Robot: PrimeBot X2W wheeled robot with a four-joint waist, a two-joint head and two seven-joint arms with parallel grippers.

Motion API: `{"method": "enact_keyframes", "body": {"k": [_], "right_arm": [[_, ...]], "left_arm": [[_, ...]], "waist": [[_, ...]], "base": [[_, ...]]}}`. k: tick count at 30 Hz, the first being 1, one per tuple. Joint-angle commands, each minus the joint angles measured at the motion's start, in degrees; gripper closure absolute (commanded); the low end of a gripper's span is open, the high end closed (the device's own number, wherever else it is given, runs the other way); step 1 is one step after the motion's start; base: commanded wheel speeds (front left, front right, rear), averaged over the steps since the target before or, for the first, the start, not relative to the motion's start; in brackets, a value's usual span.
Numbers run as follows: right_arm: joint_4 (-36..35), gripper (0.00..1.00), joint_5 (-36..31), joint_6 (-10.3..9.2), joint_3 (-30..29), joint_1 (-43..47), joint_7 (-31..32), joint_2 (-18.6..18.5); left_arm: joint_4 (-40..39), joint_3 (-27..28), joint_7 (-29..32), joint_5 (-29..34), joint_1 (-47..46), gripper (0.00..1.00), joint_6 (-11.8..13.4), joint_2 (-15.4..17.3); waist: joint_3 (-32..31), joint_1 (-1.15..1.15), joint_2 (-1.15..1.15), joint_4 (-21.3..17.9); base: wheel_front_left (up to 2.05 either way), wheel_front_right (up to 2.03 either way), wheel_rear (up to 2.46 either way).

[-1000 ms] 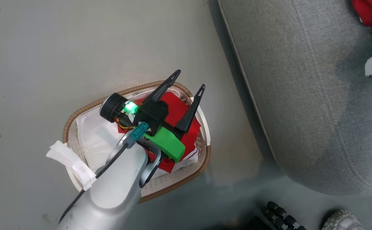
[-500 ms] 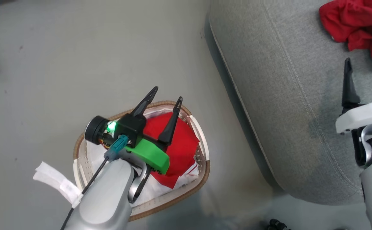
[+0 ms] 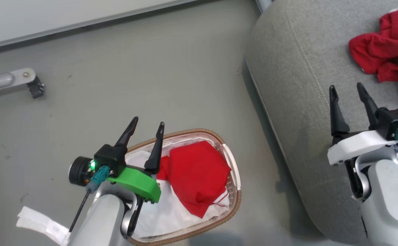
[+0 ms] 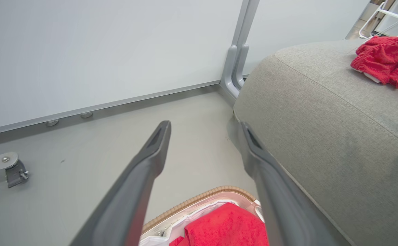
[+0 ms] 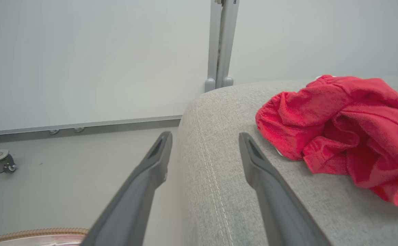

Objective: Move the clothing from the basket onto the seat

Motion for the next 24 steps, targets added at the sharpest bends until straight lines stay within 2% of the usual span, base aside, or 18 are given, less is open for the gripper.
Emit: {"method": "enact_keyframes", "body": {"k": [1,14,24], "right_arm": [[-0.24,0.0,0.27,-0.08,0.37,1.49,-0.11,0.08],[-0.63,0.0,0.29,-0.08,3.74,8.27,-0.1,1.75],[-0.35,0.0,-0.61,-0.08,7.35,12.81,-0.1,2.66]], "left_arm": [[0.12,1.07,0.03,0.38,1.36,0.0,-0.17,-0.17],[-0.88,12.25,0.03,3.24,9.85,0.0,-0.17,-1.07],[-2.2,16.1,0.03,3.75,15.76,0.0,-0.17,-1.4]], "waist": [[-3.31,0.0,0.0,3.29],[-10.82,0.0,0.0,7.93],[-15.72,0.0,0.0,8.8]], "base": [[0.0,0.0,0.0],[0.0,0.0,0.0],[0.0,0.0,0.0]]}}
